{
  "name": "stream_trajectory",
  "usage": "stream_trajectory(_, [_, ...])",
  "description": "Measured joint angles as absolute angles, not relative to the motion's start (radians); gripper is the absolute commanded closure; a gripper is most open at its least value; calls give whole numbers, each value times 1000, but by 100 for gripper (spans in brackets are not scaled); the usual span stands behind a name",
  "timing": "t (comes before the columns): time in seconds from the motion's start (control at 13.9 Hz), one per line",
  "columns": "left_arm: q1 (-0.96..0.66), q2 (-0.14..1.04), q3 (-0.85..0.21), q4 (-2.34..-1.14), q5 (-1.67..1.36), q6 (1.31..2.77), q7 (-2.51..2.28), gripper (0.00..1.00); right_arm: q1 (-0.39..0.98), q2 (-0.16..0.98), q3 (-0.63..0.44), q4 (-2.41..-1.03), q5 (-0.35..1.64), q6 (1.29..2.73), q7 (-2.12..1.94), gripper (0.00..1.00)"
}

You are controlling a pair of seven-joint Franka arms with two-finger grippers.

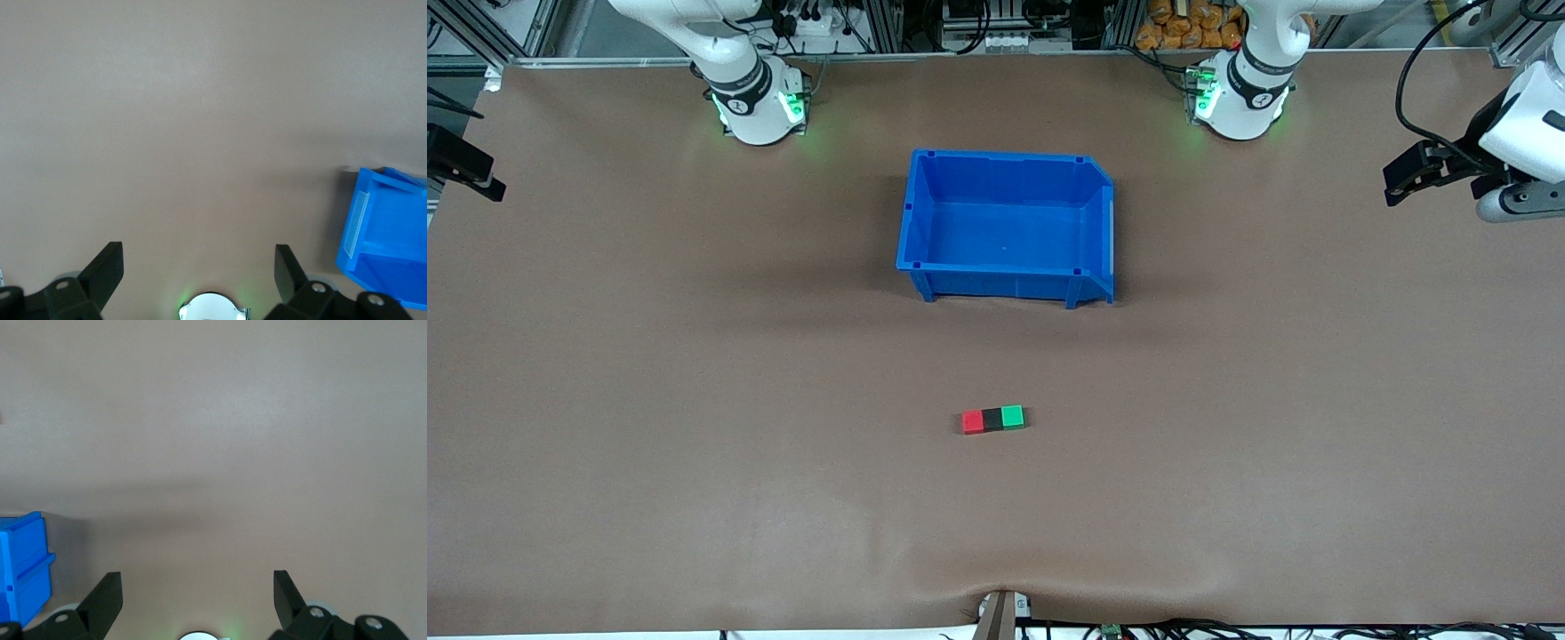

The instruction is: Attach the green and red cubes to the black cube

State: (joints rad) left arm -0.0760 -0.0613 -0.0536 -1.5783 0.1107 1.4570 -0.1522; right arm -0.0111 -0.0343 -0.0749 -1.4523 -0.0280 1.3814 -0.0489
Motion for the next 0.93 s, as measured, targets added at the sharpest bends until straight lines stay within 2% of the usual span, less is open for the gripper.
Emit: stream_trajectory(0.93, [-71, -72, -54, -1569, 52, 1457, -157, 0, -11, -15, -76, -1462, -32, 1378, -49, 0])
